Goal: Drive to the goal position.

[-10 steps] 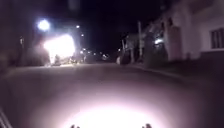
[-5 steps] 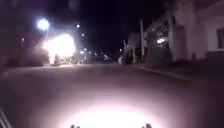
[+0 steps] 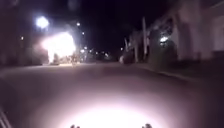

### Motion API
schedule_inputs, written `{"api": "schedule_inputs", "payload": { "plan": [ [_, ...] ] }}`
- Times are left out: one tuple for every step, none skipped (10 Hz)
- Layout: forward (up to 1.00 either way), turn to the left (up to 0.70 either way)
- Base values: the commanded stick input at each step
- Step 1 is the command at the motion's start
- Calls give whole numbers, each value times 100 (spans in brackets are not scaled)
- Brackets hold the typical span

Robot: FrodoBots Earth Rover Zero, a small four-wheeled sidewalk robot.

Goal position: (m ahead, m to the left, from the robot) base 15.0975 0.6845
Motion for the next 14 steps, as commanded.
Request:
{"api": "schedule_inputs", "payload": {
  "plan": [
    [85,0],
    [85,0],
    [85,0],
    [85,0],
    [85,0],
    [85,0],
    [85,0],
    [85,0],
    [85,-33],
    [85,-34],
    [85,-34],
    [85,-34],
    [85,-19],
    [85,0]
  ]
}}
